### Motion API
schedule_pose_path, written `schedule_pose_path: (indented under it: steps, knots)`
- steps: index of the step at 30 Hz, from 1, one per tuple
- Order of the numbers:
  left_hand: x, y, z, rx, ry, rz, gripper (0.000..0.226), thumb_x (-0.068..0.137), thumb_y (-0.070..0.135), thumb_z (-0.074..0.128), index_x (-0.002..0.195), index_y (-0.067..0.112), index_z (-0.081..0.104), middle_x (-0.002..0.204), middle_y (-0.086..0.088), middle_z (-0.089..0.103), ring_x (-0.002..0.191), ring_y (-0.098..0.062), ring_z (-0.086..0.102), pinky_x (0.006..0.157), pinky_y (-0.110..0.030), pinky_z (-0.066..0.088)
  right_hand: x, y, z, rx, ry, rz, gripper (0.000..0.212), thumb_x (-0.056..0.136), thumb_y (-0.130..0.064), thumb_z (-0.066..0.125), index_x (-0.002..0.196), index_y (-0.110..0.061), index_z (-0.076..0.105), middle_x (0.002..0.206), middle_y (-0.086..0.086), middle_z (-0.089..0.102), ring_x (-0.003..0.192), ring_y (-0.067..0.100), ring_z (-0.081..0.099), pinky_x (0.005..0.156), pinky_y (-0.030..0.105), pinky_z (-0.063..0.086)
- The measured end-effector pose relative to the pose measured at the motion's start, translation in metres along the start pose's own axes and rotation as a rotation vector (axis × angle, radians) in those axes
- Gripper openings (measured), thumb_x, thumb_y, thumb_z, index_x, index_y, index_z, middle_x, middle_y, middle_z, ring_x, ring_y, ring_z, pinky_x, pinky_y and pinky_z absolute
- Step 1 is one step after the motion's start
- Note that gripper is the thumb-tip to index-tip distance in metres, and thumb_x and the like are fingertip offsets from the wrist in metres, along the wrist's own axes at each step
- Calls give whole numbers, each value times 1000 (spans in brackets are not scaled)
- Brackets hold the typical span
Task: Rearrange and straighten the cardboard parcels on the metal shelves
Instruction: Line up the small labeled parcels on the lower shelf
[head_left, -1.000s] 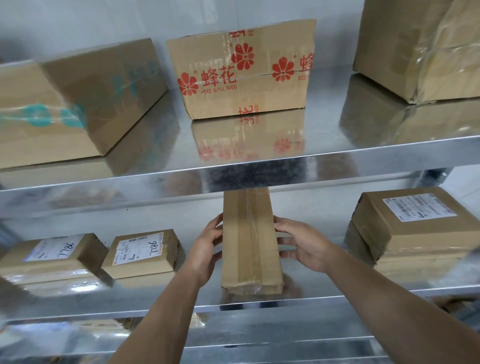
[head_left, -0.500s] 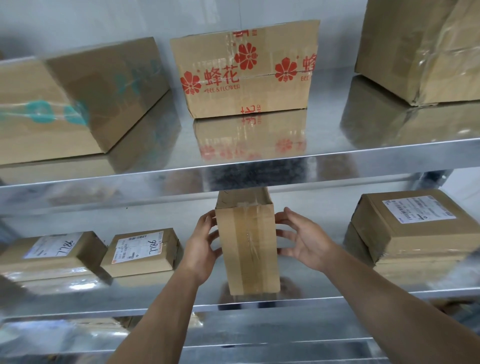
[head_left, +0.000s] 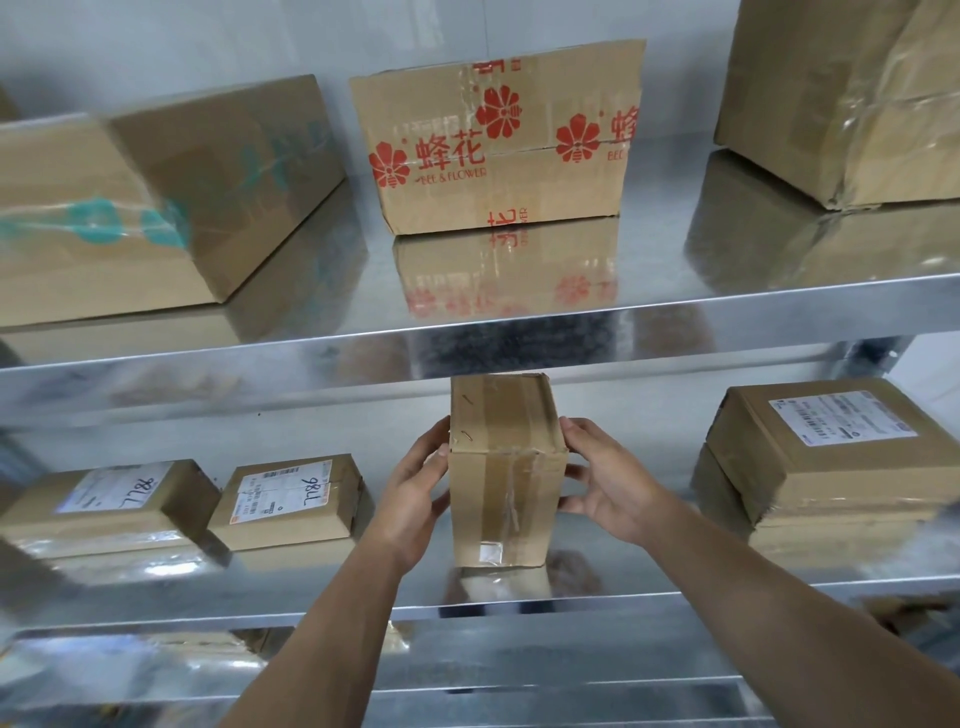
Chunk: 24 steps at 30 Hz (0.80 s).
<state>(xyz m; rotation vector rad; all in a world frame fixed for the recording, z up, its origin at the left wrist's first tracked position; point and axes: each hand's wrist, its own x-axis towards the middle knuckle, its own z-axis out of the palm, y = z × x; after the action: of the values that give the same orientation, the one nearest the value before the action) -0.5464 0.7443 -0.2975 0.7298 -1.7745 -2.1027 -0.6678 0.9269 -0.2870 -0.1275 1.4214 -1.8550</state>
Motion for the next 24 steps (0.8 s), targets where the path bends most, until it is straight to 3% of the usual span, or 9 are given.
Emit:
schedule_pose_path:
  steps: [5,9,12,18,22,24]
  knots:
    - [-2,3,0,24,9,17,31,106,28,50,129,43,63,129,18,67,128,-11,56,110,-45,45,-1,-3,0,20,-9,35,40,101,-53,50,104,-14,62,110,8,64,106,28,62,88,57,57]
    - [-4,5,3,76,12,54,28,104,33,52,125,48,60,133,21,60,125,-8,54,104,-39,44,0,-9,-3,-7,-13,49,49,96,-62,51,113,-17,63,116,10,63,112,32,62,95,62,54]
    - [-4,5,6,96,16,73,29,103,34,53,129,47,59,133,19,58,119,-6,54,102,-37,45,2,-9,-3,-30,-9,41,42,97,-51,60,123,-18,61,118,9,63,109,33,63,83,57,59]
    - [-3,-6,2,80,57,56,32,102,17,58,131,31,63,124,16,66,111,-1,62,101,-28,47,6,-7,-4,48,53,30,23,100,-31,58,114,-13,61,93,6,65,93,32,64,73,52,59]
    - [-1,-13,2,73,85,12,29,102,16,58,127,30,62,108,17,67,94,3,63,77,-16,52,7,-5,-7,136,89,54,24,98,-32,58,113,-13,65,106,13,64,98,35,63,82,59,58]
    - [0,-17,-1,79,99,-33,30,103,16,58,130,28,62,112,10,67,96,-3,64,70,-17,53,7,-4,-10,189,93,60,27,97,-33,58,113,-13,65,112,15,62,100,36,63,91,65,54]
